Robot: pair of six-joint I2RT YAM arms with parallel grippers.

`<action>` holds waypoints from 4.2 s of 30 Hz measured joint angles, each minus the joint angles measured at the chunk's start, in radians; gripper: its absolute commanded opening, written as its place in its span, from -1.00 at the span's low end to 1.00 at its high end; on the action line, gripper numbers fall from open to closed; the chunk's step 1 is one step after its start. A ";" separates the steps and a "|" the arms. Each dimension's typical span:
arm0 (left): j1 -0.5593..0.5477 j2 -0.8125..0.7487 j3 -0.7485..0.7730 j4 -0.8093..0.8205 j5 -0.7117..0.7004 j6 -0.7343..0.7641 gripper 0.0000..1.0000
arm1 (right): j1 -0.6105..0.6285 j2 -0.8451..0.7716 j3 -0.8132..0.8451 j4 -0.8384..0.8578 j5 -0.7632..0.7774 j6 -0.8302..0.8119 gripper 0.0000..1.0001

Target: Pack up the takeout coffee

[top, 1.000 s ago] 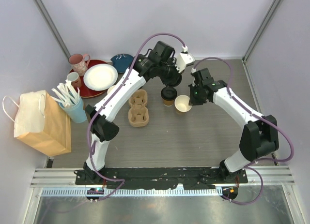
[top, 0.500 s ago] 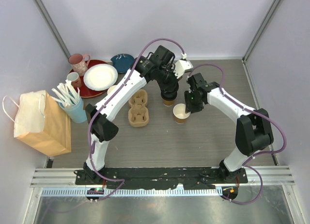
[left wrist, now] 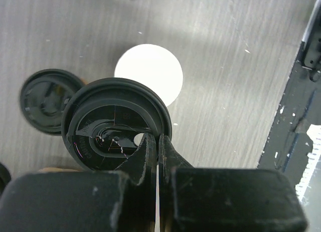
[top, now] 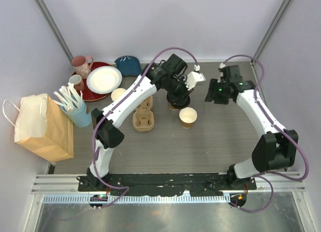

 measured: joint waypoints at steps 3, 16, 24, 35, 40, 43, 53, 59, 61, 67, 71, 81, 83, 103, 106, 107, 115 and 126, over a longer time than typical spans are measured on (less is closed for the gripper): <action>-0.037 0.006 -0.026 -0.006 0.005 0.000 -1.00 | -0.112 -0.059 -0.003 0.005 -0.015 -0.001 0.11; -0.121 0.219 0.091 -0.004 -0.047 0.000 -1.00 | -0.187 -0.095 -0.072 0.008 -0.015 -0.017 0.11; -0.126 0.249 0.091 0.008 -0.095 -0.002 -1.00 | -0.188 -0.095 -0.081 0.012 -0.008 -0.019 0.11; -0.129 0.247 0.060 0.026 -0.073 -0.025 -1.00 | -0.188 -0.095 -0.081 0.013 -0.006 -0.022 0.11; -0.130 0.247 0.043 0.026 -0.072 -0.032 -1.00 | -0.189 -0.095 -0.081 0.013 -0.006 -0.022 0.11; -0.130 0.247 0.039 0.026 -0.070 -0.032 -1.00 | -0.189 -0.095 -0.081 0.013 -0.006 -0.022 0.11; -0.130 0.230 -0.004 0.050 -0.058 -0.034 -1.00 | -0.189 -0.095 -0.081 0.013 -0.005 -0.023 0.11; -0.130 0.203 -0.058 0.087 -0.043 -0.036 -1.00 | -0.189 -0.095 -0.081 0.013 -0.005 -0.023 0.11; -0.130 0.202 -0.061 0.094 -0.040 -0.036 -0.88 | -0.189 -0.095 -0.081 0.013 -0.005 -0.023 0.11; -0.130 0.202 -0.061 0.091 -0.040 -0.037 -0.35 | -0.189 -0.095 -0.081 0.013 -0.009 -0.023 0.11; -0.131 0.202 -0.045 0.081 -0.041 -0.039 -0.25 | -0.189 -0.095 -0.081 0.013 -0.019 -0.023 0.11; -0.122 0.154 0.028 0.056 -0.013 -0.061 -0.04 | -0.178 -0.111 -0.093 0.050 -0.112 -0.054 0.15; -0.111 0.111 0.005 0.069 0.013 -0.089 -0.12 | -0.154 -0.140 -0.121 0.078 -0.152 -0.080 0.14; 0.090 -0.087 -0.431 0.371 0.100 -0.490 -0.32 | 0.042 -0.268 -0.293 0.164 -0.670 -1.146 -0.07; 0.093 -0.087 -0.483 0.388 0.114 -0.510 -0.35 | 0.058 -0.217 -0.291 0.114 -0.663 -1.237 -0.06; 0.095 -0.087 -0.495 0.388 0.117 -0.510 -0.35 | 0.069 -0.207 -0.291 0.103 -0.655 -1.260 -0.07; 0.097 -0.087 -0.517 0.421 0.135 -0.512 -0.32 | 0.140 -0.194 -0.291 0.090 -0.580 -1.347 -0.15; 0.097 -0.077 -0.517 0.441 0.139 -0.526 -0.33 | 0.153 -0.150 -0.291 0.132 -0.517 -1.372 -0.24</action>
